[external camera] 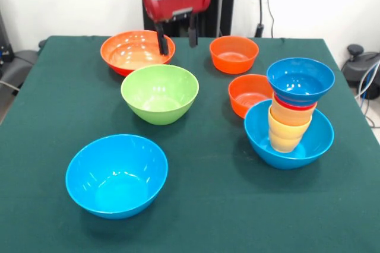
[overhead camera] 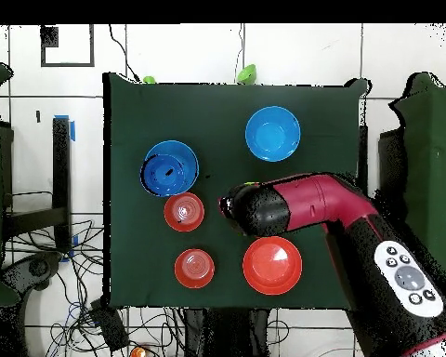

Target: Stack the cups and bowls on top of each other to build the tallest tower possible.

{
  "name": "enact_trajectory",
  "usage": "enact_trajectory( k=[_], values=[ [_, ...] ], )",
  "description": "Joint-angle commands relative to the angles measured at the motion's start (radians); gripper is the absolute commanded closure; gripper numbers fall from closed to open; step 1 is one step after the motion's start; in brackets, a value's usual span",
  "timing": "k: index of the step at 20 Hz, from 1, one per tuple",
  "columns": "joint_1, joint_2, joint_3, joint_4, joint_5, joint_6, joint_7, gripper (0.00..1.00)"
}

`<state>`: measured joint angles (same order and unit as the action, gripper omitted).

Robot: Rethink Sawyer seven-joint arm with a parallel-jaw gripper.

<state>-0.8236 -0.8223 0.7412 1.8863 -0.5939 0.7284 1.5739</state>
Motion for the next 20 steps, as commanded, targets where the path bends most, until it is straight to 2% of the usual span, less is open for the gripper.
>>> enact_trajectory(
  k=[1,6,10,14,15,16,17,19,20],
  values=[
    [-0.013,-0.141,0.115,0.207,0.014,-0.104,-0.083,0.0],
    [-0.006,-0.18,0.098,0.297,-0.003,-0.189,0.005,0.0],
    [0.033,-0.15,0.035,0.348,-0.092,-0.315,0.067,0.0],
    [0.164,-0.077,-0.145,0.349,-0.233,-0.444,0.198,0.0],
    [0.239,-0.045,-0.241,0.327,-0.293,-0.506,0.262,0.0],
    [0.276,-0.023,-0.294,0.315,-0.312,-0.539,0.288,0.0],
    [0.348,0.013,-0.396,0.289,-0.348,-0.61,0.34,0.0],
    [0.438,0.067,-0.529,0.252,-0.366,-0.693,0.376,0.0],
    [0.459,0.083,-0.566,0.243,-0.362,-0.715,0.367,0.0]
  ],
)
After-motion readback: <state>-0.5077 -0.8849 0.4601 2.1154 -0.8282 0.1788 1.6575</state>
